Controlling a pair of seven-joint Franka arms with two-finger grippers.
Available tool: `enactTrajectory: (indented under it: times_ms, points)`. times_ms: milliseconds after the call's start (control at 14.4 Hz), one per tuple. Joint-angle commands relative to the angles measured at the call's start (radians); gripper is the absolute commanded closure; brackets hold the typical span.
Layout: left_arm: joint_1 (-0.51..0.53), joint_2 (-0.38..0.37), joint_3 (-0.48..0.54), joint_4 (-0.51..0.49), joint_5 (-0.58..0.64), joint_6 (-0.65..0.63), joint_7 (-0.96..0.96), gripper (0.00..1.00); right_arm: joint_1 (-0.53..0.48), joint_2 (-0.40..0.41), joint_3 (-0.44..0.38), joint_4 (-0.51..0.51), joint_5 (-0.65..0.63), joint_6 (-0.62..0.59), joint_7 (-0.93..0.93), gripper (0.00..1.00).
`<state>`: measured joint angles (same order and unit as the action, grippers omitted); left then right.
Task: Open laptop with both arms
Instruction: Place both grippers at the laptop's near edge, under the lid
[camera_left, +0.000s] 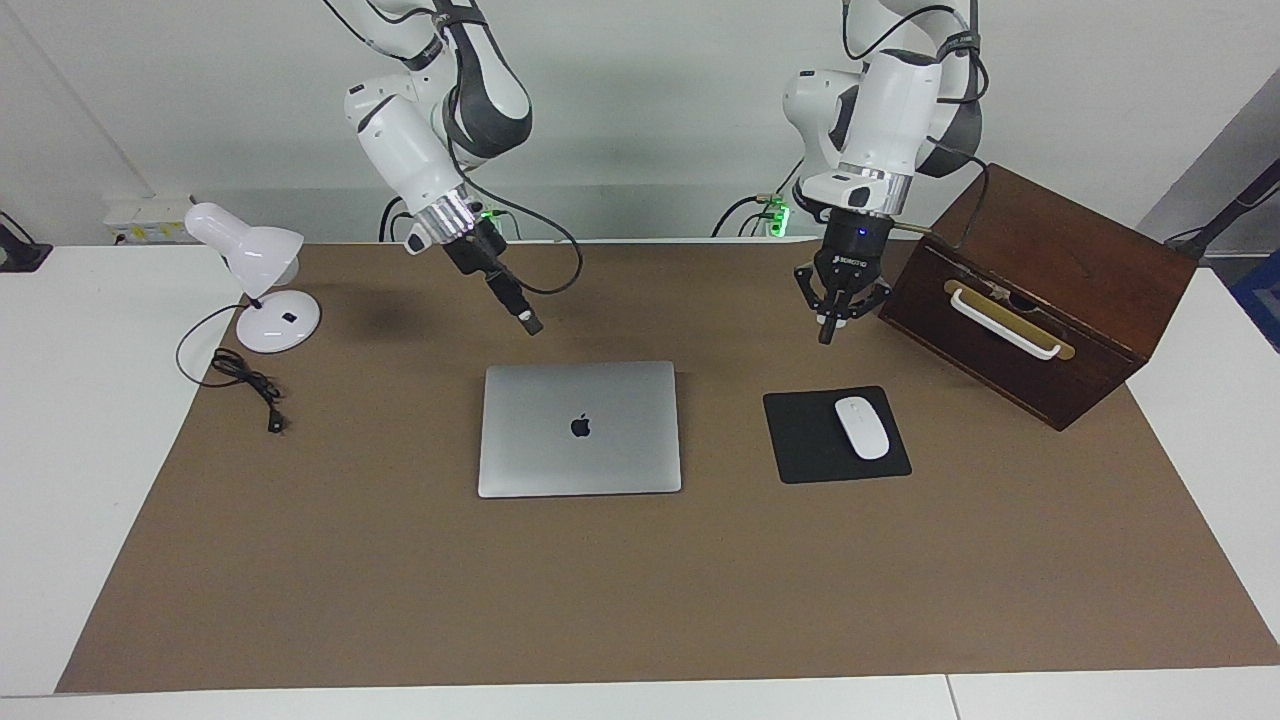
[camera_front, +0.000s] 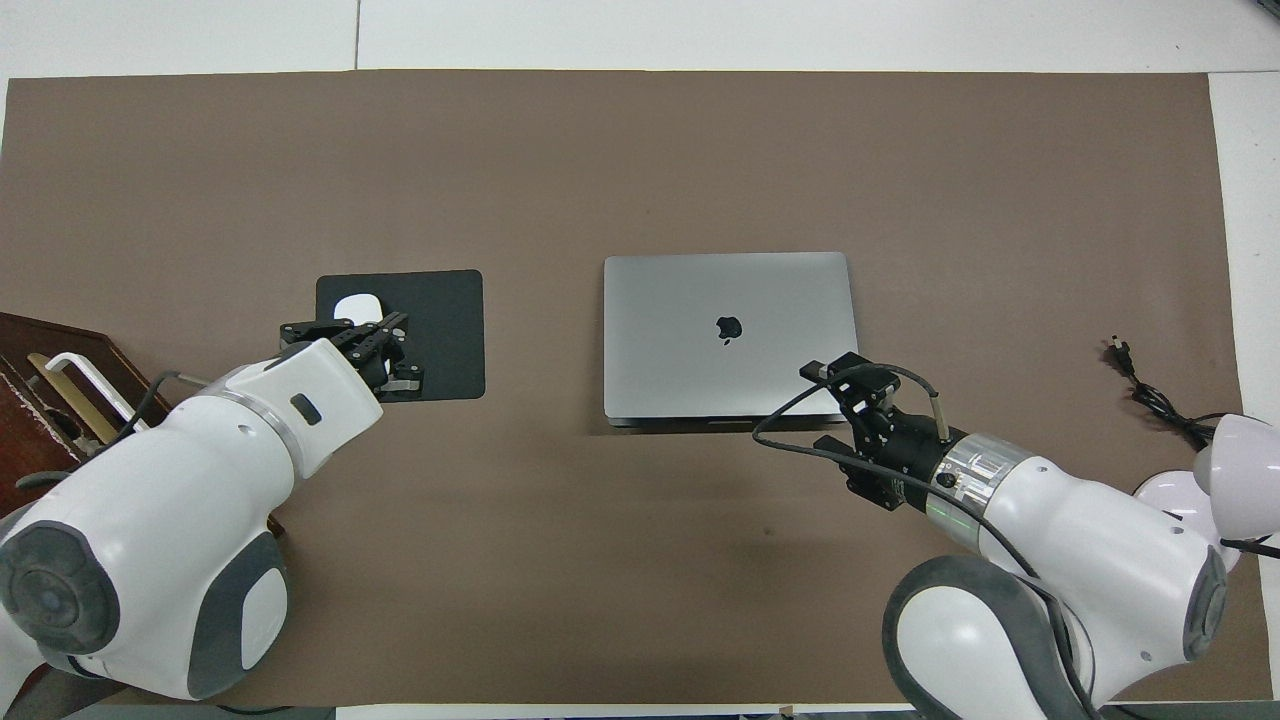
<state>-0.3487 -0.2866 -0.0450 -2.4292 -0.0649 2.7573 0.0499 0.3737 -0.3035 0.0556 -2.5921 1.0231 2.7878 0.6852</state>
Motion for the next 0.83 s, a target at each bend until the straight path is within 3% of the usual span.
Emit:
enactTrajectory:
  times_ms: [0, 415, 761]
  points:
    - [-0.050, -0.017, 0.013, -0.102, -0.009, 0.143, -0.002, 1.00, 0.001, -0.043, 0.004, -0.039, 0.025, -0.007, 0.011, 0.00]
    - [-0.140, 0.116, 0.013, -0.212, -0.010, 0.451, -0.002, 1.00, 0.001, -0.031, 0.009, -0.049, 0.025, -0.047, 0.019, 0.00]
    - [-0.207, 0.225, 0.014, -0.223, -0.010, 0.571, 0.001, 1.00, -0.002, -0.019, 0.001, -0.049, -0.013, -0.031, 0.022, 0.00]
